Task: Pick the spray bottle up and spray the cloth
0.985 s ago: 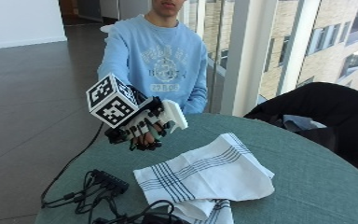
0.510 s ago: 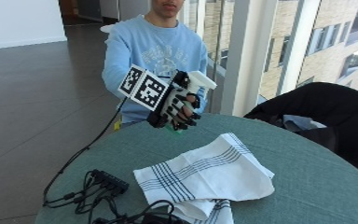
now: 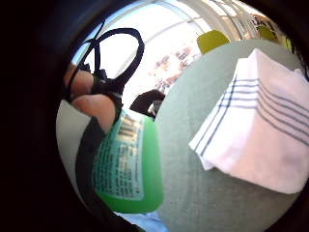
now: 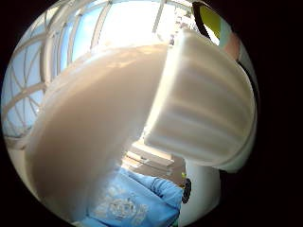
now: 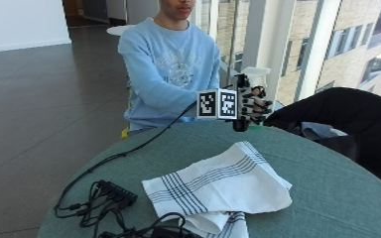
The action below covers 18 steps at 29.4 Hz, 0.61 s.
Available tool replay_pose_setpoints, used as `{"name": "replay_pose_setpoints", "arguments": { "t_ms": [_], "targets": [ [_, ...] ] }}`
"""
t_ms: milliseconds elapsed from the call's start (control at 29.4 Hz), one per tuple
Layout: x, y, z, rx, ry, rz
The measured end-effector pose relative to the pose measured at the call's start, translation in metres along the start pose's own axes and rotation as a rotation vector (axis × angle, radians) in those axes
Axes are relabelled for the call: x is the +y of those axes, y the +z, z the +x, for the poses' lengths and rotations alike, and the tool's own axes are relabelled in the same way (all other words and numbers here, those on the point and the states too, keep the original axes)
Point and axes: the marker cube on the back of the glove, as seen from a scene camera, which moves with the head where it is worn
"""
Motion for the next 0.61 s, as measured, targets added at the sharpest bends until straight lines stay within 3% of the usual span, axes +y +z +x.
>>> {"name": "replay_pose_setpoints", "arguments": {
  "t_ms": [306,612],
  "targets": [
    [-0.008,0.082,0.021,-0.090,0.045,-0.037],
    [-0.001,0.119,0.036,-0.089,0.072,-0.068]
  ]
}}
